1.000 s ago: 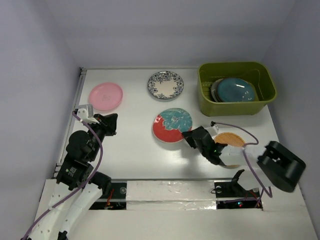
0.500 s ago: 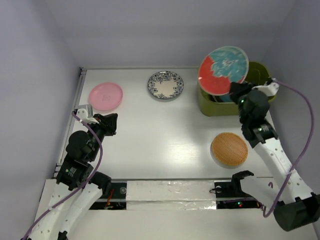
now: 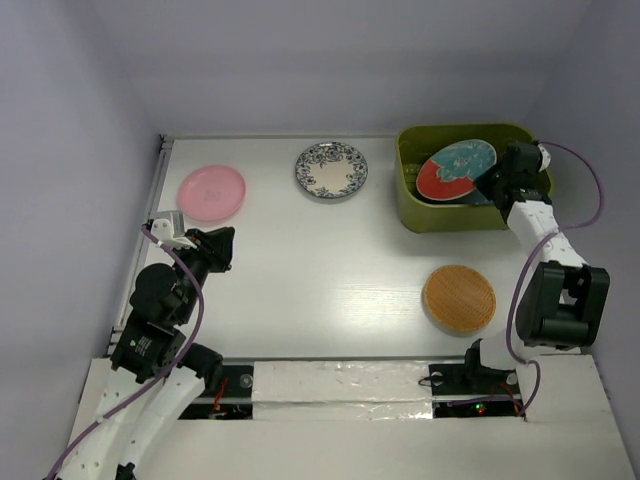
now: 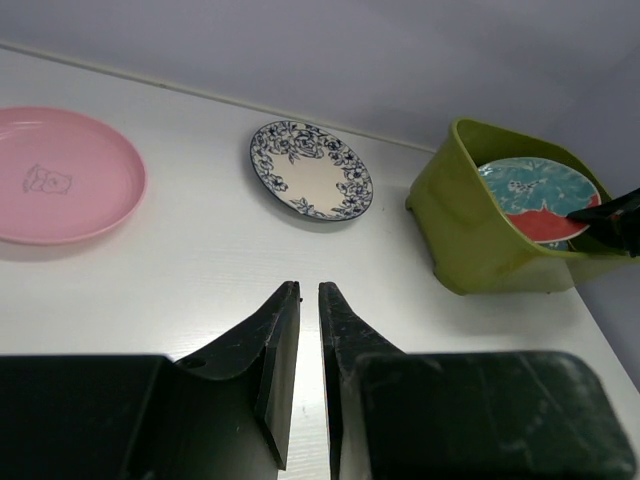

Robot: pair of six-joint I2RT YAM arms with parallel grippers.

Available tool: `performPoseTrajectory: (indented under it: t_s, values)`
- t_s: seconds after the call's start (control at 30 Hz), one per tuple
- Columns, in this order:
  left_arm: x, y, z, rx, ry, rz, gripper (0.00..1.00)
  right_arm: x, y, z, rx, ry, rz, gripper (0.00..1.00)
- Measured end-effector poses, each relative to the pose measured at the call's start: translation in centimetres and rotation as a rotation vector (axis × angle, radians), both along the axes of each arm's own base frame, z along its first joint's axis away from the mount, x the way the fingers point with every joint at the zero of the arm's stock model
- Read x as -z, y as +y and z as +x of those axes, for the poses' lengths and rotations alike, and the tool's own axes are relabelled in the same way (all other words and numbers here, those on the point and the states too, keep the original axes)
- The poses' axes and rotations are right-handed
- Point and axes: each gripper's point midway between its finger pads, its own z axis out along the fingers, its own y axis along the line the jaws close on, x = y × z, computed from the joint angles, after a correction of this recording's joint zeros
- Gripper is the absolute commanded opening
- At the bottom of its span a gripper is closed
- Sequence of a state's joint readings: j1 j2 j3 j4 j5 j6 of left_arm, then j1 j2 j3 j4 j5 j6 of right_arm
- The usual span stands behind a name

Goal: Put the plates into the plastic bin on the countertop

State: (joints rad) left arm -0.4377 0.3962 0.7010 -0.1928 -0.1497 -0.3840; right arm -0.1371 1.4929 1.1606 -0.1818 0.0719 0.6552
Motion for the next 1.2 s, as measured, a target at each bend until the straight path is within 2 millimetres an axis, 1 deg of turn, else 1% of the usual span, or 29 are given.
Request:
performPoseTrajectory:
  t_s: [0.03, 0.07, 0.17, 0.23, 0.27, 0.3, 0.33, 0.43, 0.47, 0.53, 0.57, 0.63, 0.67, 0.77, 0.87, 0.97, 1.13, 1.17, 1.2]
  values:
    - [0.0, 0.0, 0.0, 0.001, 0.0, 0.0, 0.12, 0.9, 0.1, -0.1, -0.004, 0.026, 0.018, 0.0]
    - [0.0, 0.0, 0.0, 0.002, 0.0, 0.0, 0.12, 1.2, 0.2, 0.0, -0.016, 0.031, 0.025, 0.0]
    - [0.0, -0.1, 0.0, 0.003, 0.0, 0.0, 0.12, 1.4, 0.5, 0.2, -0.029, 0.033, 0.034, 0.0]
    - [0.0, -0.1, 0.0, 0.003, 0.0, 0.0, 0.12, 1.4, 0.4, 0.4, -0.029, 0.028, 0.038, 0.03]
    - [0.0, -0.1, 0.0, 0.003, 0.0, 0.0, 0.12, 1.5, 0.3, 0.5, -0.028, 0.028, 0.041, 0.08]
    - [0.0, -0.1, 0.0, 0.003, 0.0, 0.0, 0.12, 1.8, 0.3, 0.7, -0.024, 0.029, 0.045, 0.11]
    - [0.0, -0.1, 0.0, 0.003, 0.0, 0.0, 0.12, 1.8, 0.2, 0.8, -0.018, 0.026, 0.047, 0.18]
    - [0.0, -0.1, 0.0, 0.003, 0.0, 0.0, 0.12, 2.7, -0.2, 1.1, 0.002, 0.043, 0.041, 0.24]
    - [0.0, -0.1, 0.0, 0.004, 0.0, 0.0, 0.12, 3.0, -0.5, 1.0, 0.012, 0.053, 0.035, 0.31]
    - [0.0, -0.1, 0.0, 0.005, 0.0, -0.001, 0.12, 3.4, -0.8, 0.8, 0.025, 0.069, 0.024, 0.38]
    - [0.0, -0.1, 0.0, 0.005, 0.0, -0.001, 0.12, 3.5, -1.0, 0.8, 0.034, 0.071, 0.017, 0.47]
    - [0.0, -0.1, 0.0, 0.007, 0.0, -0.001, 0.12, 3.2, -1.4, 1.0, 0.047, 0.059, 0.0, 0.57]
    - [0.0, -0.1, -0.1, 0.008, -0.001, -0.001, 0.12, 3.0, -1.6, 1.1, 0.053, 0.053, -0.013, 0.66]
    - [0.0, -0.2, -0.1, 0.01, -0.001, -0.001, 0.12, 2.4, -1.8, 1.3, 0.061, 0.04, -0.043, 0.77]
    - [0.0, -0.2, -0.1, 0.01, -0.001, -0.002, 0.12, 1.6, -2.5, 1.0, 0.082, 0.037, -0.08, 0.84]
    - [-0.1, -0.2, -0.1, 0.011, -0.002, -0.002, 0.12, 1.0, -3.1, 0.3, 0.103, 0.043, -0.11, 0.84]
    - [-0.1, -0.2, -0.1, 0.011, -0.003, -0.003, 0.12, 0.2, -3.3, -0.7, 0.111, 0.052, -0.129, 0.84]
    - [-0.1, -0.2, -0.1, 0.011, -0.003, -0.004, 0.12, -0.2, -3.2, -0.9, 0.11, 0.046, -0.131, 0.83]
    - [-0.1, -0.1, -0.2, 0.011, -0.004, -0.005, 0.12, -0.5, -3.2, -1.1, 0.109, 0.043, -0.134, 0.8]
